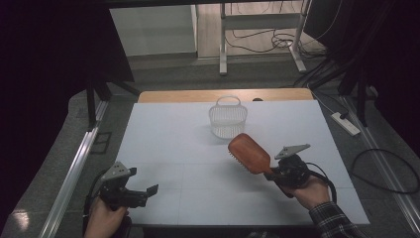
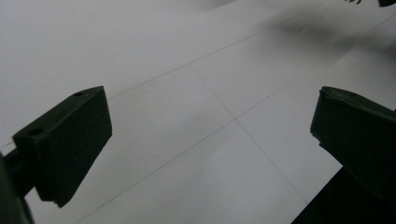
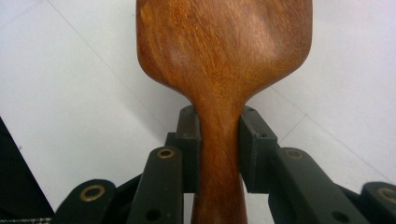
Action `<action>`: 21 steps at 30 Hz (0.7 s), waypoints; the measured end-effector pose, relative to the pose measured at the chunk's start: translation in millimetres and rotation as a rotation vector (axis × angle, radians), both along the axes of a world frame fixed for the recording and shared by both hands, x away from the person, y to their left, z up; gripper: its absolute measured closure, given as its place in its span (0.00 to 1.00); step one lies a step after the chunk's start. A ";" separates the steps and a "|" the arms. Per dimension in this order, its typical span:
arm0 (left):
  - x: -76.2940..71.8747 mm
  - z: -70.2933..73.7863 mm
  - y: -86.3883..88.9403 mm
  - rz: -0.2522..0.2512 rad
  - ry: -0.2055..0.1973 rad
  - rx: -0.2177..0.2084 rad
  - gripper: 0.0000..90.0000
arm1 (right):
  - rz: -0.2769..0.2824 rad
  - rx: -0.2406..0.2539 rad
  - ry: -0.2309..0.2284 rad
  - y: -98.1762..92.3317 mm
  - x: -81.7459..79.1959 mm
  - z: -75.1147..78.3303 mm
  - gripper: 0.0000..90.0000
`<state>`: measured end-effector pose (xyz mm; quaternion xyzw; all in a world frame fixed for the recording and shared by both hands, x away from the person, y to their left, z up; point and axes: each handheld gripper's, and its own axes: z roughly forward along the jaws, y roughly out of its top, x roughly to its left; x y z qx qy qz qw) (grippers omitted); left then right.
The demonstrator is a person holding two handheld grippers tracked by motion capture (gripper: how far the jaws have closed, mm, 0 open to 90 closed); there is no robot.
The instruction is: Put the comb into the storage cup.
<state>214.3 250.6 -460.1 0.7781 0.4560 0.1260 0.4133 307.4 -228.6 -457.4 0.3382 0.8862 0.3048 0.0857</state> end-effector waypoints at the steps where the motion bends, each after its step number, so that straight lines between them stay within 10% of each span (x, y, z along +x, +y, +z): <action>1: 0.0 0.0 0.0 0.000 0.000 0.000 0.00 | 0.000 0.000 0.000 0.0 0.0 0.0 0.80; 21: 23.2 11.2 -20.2 -0.042 0.020 -0.081 0.00 | 0.030 0.058 -0.073 7.9 -1.3 15.5 0.80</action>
